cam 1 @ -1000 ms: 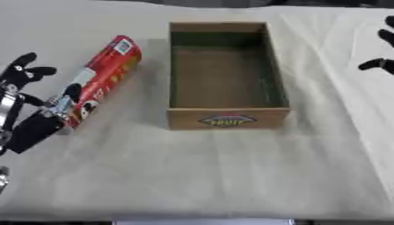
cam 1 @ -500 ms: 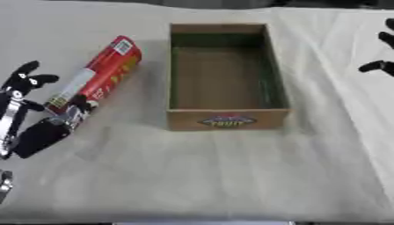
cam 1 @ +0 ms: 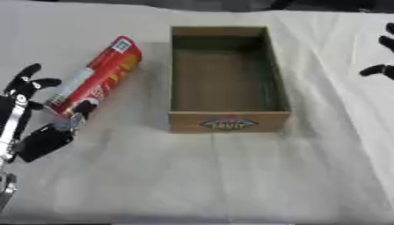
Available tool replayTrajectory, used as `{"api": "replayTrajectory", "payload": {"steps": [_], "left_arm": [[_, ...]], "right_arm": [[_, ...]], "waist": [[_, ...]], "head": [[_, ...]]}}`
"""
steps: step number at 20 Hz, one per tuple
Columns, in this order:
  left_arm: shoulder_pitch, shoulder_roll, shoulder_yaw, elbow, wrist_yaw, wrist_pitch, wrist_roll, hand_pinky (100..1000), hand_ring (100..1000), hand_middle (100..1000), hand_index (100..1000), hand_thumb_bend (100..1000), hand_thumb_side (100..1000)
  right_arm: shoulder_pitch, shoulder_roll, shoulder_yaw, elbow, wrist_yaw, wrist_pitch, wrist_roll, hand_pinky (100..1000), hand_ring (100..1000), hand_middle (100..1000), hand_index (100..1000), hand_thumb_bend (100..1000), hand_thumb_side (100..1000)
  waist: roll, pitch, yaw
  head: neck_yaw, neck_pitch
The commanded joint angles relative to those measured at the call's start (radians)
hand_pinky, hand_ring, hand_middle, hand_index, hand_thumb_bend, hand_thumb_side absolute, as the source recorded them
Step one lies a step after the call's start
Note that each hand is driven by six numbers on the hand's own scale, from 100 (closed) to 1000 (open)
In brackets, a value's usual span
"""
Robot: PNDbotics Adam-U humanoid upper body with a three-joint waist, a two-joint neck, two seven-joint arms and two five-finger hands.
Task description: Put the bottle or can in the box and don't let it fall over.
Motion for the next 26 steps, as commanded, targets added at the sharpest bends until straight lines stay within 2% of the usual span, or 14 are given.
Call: {"api": "replayTrajectory", "payload": {"steps": [1,7,13,20,26], "left_arm": [[-0.003,0.022,0.018,-0.043,-0.052,0.014,-0.005,695,886,1000,829,418,517],[0.005,0.033,0.053,-0.088,-0.125,0.073,-0.022,700,880,1000,827,430,503],[0.016,0.035,0.073,-0.086,-0.134,0.1,-0.015,702,871,1000,822,423,516],[0.01,0.029,0.072,-0.048,-0.053,0.072,0.006,748,893,1000,819,397,573],[0.0,0.028,0.067,0.017,0.021,0.024,0.038,683,868,1000,818,371,594]], "right_arm": [[-0.005,-0.015,-0.01,-0.007,0.004,-0.001,0.005,571,1000,1000,1000,100,921],[-0.003,-0.014,-0.011,-0.004,0.005,0.0,0.007,570,1000,1000,1000,100,926],[-0.003,-0.014,-0.011,-0.001,0.005,-0.001,0.008,570,1000,1000,1000,100,930],[-0.005,-0.012,-0.011,0.002,0.006,-0.001,0.011,572,1000,1000,1000,100,933],[-0.008,-0.01,-0.009,0.003,0.006,-0.002,0.013,572,1000,1000,1000,100,935]], "waist": [[-0.012,-0.013,0.001],[-0.013,-0.013,0.001],[-0.018,-0.011,-0.002],[-0.024,-0.007,-0.006],[-0.029,-0.003,-0.01]], "head": [[0.001,-0.012],[-0.001,-0.013],[-0.002,-0.018],[0.004,-0.024],[0.012,-0.03]]}}
